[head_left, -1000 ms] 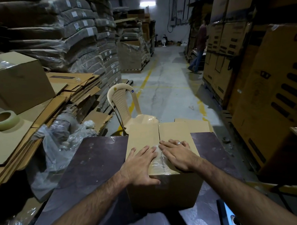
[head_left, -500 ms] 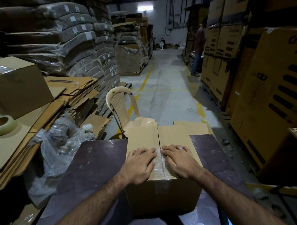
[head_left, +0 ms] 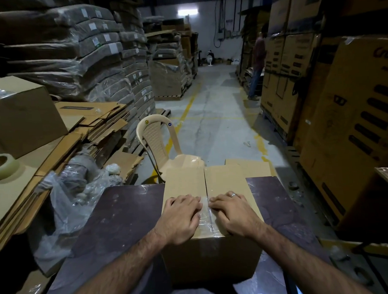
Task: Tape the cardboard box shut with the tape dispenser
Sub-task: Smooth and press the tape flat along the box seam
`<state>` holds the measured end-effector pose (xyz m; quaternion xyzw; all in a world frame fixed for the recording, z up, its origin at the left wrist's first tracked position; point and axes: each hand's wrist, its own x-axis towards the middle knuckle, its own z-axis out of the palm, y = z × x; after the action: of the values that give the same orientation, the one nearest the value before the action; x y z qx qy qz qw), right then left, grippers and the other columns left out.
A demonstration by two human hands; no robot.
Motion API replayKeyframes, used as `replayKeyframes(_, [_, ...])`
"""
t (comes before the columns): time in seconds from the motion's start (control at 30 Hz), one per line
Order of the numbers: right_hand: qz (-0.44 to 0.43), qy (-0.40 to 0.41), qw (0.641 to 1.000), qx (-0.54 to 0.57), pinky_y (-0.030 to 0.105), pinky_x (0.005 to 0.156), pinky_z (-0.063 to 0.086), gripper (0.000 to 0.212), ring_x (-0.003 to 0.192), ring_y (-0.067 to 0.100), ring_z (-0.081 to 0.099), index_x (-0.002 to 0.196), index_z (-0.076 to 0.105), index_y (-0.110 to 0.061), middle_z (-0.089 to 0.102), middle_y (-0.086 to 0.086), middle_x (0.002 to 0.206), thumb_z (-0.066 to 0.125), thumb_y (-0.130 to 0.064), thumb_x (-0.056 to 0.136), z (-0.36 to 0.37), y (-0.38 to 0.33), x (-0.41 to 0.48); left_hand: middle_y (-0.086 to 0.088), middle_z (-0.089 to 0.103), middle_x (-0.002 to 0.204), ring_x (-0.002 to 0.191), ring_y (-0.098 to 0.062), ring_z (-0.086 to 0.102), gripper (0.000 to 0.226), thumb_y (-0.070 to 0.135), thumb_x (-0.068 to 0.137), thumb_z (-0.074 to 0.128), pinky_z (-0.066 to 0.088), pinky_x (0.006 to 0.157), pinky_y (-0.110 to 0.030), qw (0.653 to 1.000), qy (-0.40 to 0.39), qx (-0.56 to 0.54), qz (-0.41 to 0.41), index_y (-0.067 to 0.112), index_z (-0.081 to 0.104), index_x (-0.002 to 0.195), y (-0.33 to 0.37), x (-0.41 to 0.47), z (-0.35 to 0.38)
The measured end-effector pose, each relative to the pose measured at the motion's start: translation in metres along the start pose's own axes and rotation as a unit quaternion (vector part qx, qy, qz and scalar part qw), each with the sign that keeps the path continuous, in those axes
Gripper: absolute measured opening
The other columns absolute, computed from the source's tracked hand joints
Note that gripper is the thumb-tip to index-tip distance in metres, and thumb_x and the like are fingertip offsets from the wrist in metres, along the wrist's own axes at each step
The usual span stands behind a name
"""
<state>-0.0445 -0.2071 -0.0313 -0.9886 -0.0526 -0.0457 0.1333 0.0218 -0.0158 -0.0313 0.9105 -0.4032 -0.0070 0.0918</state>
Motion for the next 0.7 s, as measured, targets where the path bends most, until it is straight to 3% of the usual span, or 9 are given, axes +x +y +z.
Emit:
replayKeyframes(0.07, [-0.002, -0.004, 1.000, 0.001, 0.039, 0.106, 0.026, 0.042, 0.127, 0.012, 0.038, 0.133, 0.051, -0.030, 0.047, -0.012, 0.143, 0.036, -0.033, 0.094, -0.0005, 0.0012, -0.0001, 0.009, 0.029, 0.155, 0.142, -0.012, 0.022, 0.044, 0.042, 0.099, 0.030, 0.014, 0.115, -0.041, 1.000, -0.006, 0.005, 0.002, 0.028, 0.037, 0.140, -0.0006, 0.0013, -0.0002])
replayKeyframes(0.17, [-0.007, -0.034, 0.999, -0.020, 0.044, 0.108, 0.020, 0.054, 0.139, 0.014, 0.026, 0.143, 0.038, -0.028, 0.033, -0.009, 0.153, 0.027, -0.036, 0.091, 0.0009, -0.0012, 0.0023, 0.009, 0.021, 0.159, 0.146, -0.012, 0.015, 0.050, 0.041, 0.100, 0.029, 0.010, 0.117, -0.043, 1.000, -0.020, 0.012, 0.007, 0.027, 0.029, 0.148, -0.0017, 0.0026, 0.0014])
replayKeyframes(0.3, [-0.012, 0.006, 1.000, 0.003, 0.044, 0.104, 0.030, 0.044, 0.119, 0.012, 0.042, 0.127, 0.055, -0.027, 0.054, -0.008, 0.130, 0.031, -0.034, 0.090, -0.0014, 0.0003, -0.0023, 0.009, 0.039, 0.148, 0.137, -0.010, 0.027, 0.040, 0.040, 0.098, 0.033, 0.014, 0.115, -0.041, 1.000, 0.008, -0.015, 0.008, 0.029, 0.042, 0.135, -0.0013, -0.0002, 0.0004])
replayKeyframes(0.43, [-0.011, -0.025, 0.999, -0.022, 0.042, 0.106, 0.022, 0.054, 0.137, 0.013, 0.027, 0.140, 0.041, -0.028, 0.036, -0.011, 0.150, 0.027, -0.036, 0.088, 0.0017, 0.0006, -0.0001, 0.011, 0.028, 0.156, 0.144, -0.011, 0.018, 0.045, 0.039, 0.100, 0.030, 0.010, 0.117, -0.045, 1.000, -0.015, -0.007, 0.008, 0.028, 0.037, 0.142, -0.0003, 0.0013, 0.0003])
replayKeyframes(0.57, [-0.006, 0.005, 1.000, 0.015, 0.044, 0.103, 0.030, 0.041, 0.117, 0.011, 0.042, 0.121, 0.057, -0.028, 0.055, -0.010, 0.126, 0.031, -0.034, 0.090, -0.0004, 0.0016, -0.0009, 0.007, 0.040, 0.147, 0.138, -0.011, 0.027, 0.043, 0.040, 0.098, 0.032, 0.014, 0.116, -0.043, 1.000, 0.004, -0.017, 0.002, 0.027, 0.039, 0.139, 0.0000, 0.0006, 0.0001])
replayKeyframes(0.7, [-0.012, -0.017, 1.000, -0.007, 0.041, 0.105, 0.025, 0.051, 0.130, 0.012, 0.035, 0.133, 0.050, -0.029, 0.045, -0.011, 0.142, 0.027, -0.035, 0.088, 0.0011, 0.0011, 0.0009, 0.010, 0.031, 0.155, 0.144, -0.012, 0.021, 0.045, 0.039, 0.100, 0.031, 0.010, 0.116, -0.044, 1.000, -0.012, -0.012, 0.008, 0.028, 0.036, 0.143, 0.0002, 0.0009, 0.0005])
